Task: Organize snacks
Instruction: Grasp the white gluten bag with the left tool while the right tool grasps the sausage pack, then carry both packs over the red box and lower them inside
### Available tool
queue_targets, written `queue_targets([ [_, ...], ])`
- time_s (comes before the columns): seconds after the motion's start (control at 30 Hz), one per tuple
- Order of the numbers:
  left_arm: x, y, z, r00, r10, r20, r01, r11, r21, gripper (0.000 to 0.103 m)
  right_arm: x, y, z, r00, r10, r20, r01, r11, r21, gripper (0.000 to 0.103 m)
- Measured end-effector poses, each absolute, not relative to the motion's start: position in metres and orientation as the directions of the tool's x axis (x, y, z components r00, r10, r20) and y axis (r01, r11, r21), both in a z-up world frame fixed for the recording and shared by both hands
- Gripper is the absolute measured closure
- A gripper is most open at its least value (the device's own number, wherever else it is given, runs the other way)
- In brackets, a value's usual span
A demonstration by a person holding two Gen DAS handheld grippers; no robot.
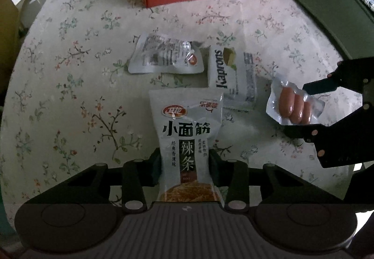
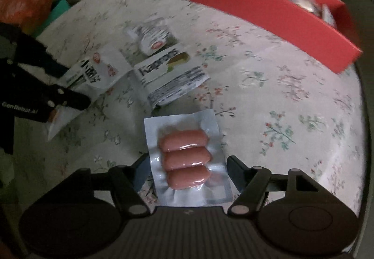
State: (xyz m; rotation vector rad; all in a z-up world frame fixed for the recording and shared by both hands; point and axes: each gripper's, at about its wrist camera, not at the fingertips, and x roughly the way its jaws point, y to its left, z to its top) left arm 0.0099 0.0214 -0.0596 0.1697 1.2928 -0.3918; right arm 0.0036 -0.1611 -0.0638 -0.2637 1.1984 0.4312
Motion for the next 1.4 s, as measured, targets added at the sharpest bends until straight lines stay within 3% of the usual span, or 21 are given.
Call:
queue_targets([
  [0.3,0.012,0.016,-0.037,0.284,-0.258,-0.923,0.373,0.917,-0.141,0.055,0.006,-0.184,-0.029,0.437,0.219,-0.872,-0.318,0.945,0.077,0.027],
  [1.4,0.108,-0.022,0.026,0.510,-0.261,-0.820,0.278,0.952,-0.130,0.055,0.078,-0.197,0.036,0.660,0.125,-0.741,-0.185,0.983,0.001,0.027],
])
